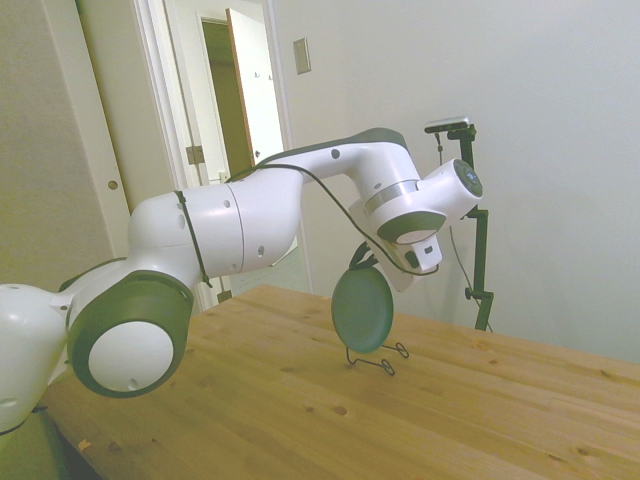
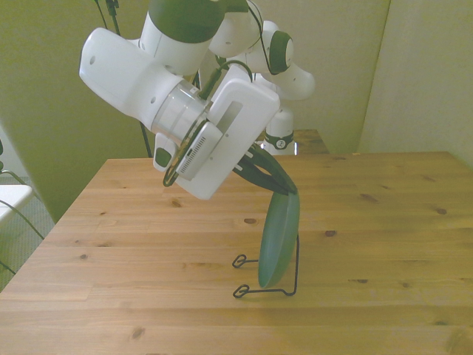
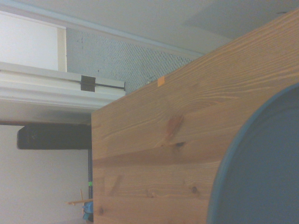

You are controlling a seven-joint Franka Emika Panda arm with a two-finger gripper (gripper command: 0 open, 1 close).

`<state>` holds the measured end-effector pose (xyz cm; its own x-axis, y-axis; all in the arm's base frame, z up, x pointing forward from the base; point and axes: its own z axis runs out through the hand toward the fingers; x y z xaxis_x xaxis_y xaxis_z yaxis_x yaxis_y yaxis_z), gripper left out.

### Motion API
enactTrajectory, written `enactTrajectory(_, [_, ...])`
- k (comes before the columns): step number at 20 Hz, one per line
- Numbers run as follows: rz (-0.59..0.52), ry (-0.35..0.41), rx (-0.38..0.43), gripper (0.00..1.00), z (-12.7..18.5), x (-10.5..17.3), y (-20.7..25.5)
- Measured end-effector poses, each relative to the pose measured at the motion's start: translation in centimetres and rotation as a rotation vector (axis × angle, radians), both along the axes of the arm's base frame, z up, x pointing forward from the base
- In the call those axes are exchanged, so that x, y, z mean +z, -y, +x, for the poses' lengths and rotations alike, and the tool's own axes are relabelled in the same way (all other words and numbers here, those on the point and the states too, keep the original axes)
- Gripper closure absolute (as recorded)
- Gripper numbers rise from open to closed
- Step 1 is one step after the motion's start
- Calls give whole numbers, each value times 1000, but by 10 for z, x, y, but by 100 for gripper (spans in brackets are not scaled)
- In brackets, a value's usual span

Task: Load the plate

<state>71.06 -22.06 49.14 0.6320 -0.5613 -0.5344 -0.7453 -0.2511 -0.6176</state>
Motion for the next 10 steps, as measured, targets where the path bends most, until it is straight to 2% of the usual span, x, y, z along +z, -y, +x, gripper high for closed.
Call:
enactTrajectory(6, [1, 4, 1, 100, -5, -5, 7])
enactTrajectory(7, [1, 4, 0, 0, -5, -5, 8])
enactTrajectory(10, [3, 0, 3, 0, -5, -6, 5])
